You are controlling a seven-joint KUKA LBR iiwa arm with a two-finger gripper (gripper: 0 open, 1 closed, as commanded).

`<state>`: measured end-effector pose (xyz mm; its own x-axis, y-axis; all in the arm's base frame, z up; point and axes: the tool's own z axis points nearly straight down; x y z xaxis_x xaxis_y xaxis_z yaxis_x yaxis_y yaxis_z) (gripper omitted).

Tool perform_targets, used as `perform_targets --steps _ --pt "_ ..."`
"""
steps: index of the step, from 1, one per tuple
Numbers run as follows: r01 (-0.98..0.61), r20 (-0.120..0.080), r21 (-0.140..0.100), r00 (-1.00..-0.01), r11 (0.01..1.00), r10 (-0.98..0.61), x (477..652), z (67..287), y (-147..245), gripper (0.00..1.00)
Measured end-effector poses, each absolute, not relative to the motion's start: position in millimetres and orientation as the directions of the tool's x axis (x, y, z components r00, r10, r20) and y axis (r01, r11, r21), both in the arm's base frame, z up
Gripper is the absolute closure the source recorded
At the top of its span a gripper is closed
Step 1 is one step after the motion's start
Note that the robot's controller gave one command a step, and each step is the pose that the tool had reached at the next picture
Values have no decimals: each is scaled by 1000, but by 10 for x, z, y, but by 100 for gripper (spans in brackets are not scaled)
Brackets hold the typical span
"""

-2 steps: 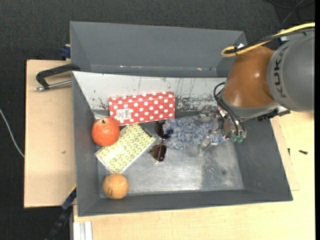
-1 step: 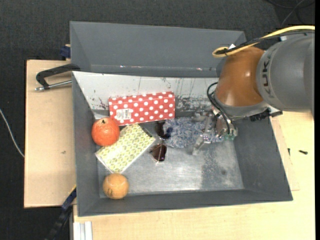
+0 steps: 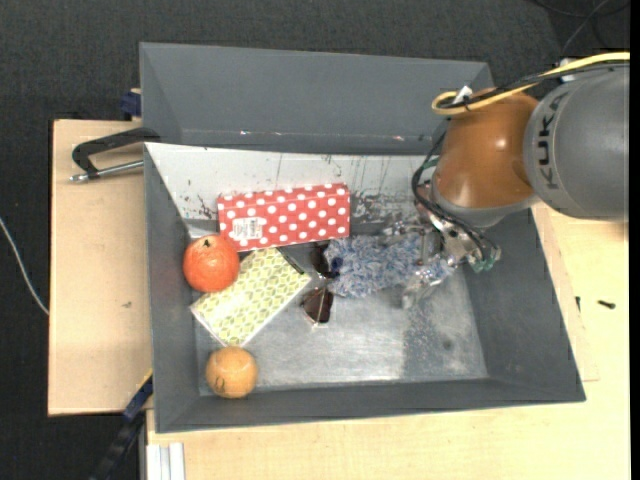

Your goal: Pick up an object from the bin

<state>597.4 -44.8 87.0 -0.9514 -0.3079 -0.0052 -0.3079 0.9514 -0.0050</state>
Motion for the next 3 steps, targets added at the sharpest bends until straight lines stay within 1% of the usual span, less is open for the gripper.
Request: perform_targets --steps 1,2,3 --pt "-365 -12 -9 -931 931 -365 5995 751 -92 0" --pt "-761 -21 -16 -648 648 -761 6029 783 -309 100" --pt "-761 -21 -15 -648 649 -761 6030 783 -309 100"
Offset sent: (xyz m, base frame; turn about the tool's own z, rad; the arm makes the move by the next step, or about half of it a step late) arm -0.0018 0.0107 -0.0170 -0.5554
